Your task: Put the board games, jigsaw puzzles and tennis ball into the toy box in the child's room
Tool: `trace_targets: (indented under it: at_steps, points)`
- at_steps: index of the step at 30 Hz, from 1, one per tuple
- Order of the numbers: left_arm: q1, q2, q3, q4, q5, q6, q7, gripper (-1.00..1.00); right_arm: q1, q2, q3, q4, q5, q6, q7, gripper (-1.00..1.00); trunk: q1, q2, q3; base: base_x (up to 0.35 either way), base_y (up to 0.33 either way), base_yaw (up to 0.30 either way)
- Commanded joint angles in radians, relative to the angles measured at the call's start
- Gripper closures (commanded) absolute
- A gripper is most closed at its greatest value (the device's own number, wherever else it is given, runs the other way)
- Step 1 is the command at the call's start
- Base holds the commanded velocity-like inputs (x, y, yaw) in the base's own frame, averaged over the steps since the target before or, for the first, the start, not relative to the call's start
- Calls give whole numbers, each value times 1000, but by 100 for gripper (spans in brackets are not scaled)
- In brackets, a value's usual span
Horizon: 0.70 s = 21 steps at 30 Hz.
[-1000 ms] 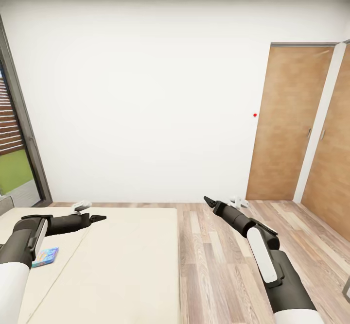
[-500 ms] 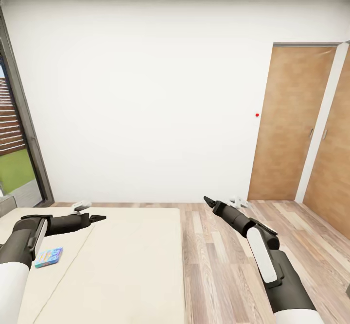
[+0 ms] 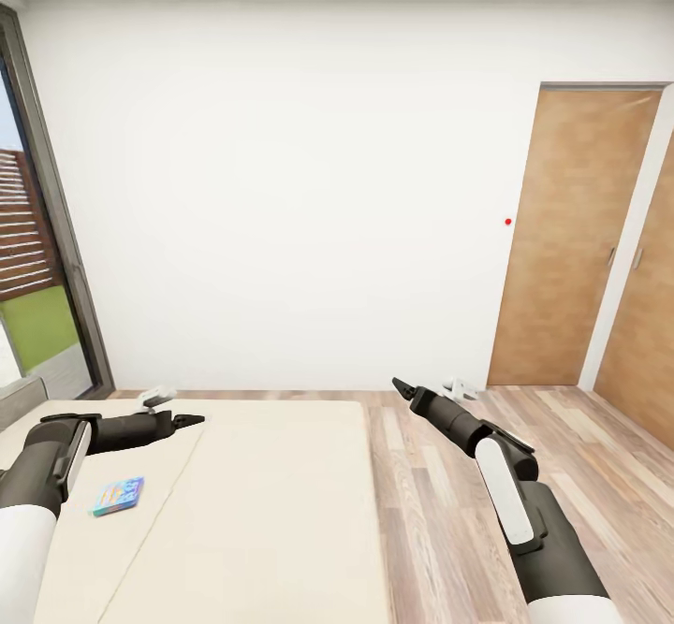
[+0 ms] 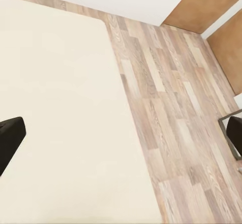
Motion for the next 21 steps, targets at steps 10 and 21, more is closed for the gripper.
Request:
trace_targets:
  at_steps: [10,21]
  points:
    - [-1,0,4,0,-11,5,-9,-100,0,2,-3,0,-1,7,3,-100,0,-1,-1,0,276,0]
    - [-1,4,3,0,-10,5,-9,-100,0,3,-3,1,-1,7,3,-100,0,-1,-1,0,277,0]
